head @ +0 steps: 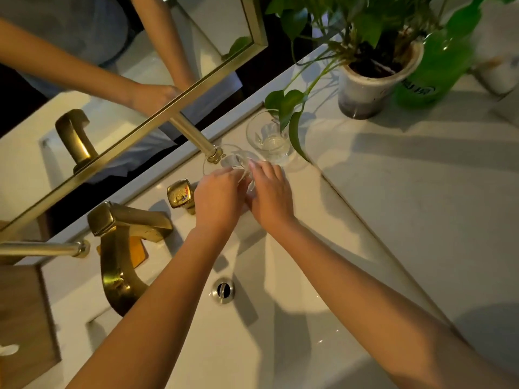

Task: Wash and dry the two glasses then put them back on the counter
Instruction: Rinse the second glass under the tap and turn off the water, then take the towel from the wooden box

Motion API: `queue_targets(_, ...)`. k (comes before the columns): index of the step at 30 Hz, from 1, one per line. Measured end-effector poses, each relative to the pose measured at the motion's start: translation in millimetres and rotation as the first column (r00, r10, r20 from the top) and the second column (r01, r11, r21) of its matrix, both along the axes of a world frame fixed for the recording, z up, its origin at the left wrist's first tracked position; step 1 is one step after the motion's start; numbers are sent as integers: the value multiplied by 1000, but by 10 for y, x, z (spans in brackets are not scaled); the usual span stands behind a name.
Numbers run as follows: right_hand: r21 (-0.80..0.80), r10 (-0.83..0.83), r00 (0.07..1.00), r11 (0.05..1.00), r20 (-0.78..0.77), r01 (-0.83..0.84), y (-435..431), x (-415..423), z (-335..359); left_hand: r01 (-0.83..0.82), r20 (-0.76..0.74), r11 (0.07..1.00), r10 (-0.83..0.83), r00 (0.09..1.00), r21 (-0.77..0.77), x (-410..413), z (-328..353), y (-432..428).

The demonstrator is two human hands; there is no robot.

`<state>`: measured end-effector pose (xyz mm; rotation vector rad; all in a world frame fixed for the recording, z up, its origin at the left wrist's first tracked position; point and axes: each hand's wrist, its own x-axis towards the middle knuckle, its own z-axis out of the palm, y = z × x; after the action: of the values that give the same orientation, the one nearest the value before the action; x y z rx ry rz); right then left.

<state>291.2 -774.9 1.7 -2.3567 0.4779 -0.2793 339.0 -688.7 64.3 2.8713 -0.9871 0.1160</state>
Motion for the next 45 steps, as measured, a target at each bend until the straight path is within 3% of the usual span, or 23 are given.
queue_targets(4, 87, 31, 999, 996, -26, -29, -59, -8, 79, 8, -63, 996, -2, 998, 84, -10, 111, -29)
queue_targets(8, 153, 89, 994, 985, -68, -78, -154, -16, 129, 17, -145, 998, -9, 989, 55, -43, 191, -41)
queue_targets(13, 184, 157, 980, 974, -126, -132, -226, -191, 215, 31, -130, 999, -24, 991, 45, -276, 262, 89)
queue_targets(18, -75, 214, 964, 971, -159, -228, -159, -646, 387, -36, -169, 995, 51, 984, 95, -668, 273, 411)
queue_targets(26, -334, 416, 865, 803, -281, -495, 264, -1246, 888, -140, -153, 988, 148, 977, 61, -1489, 308, 1169)
queue_targets(33, -356, 535, 807, 724, -251, -591, 935, -1510, 1054, -217, -213, 975, 203, 956, -45, -2052, 304, 1871)
queue_targets(45, -405, 680, 721, 626, -133, -666, 2250, -1406, 1188, -391, -200, 920, 382, 902, -11, -2210, 374, 3214)
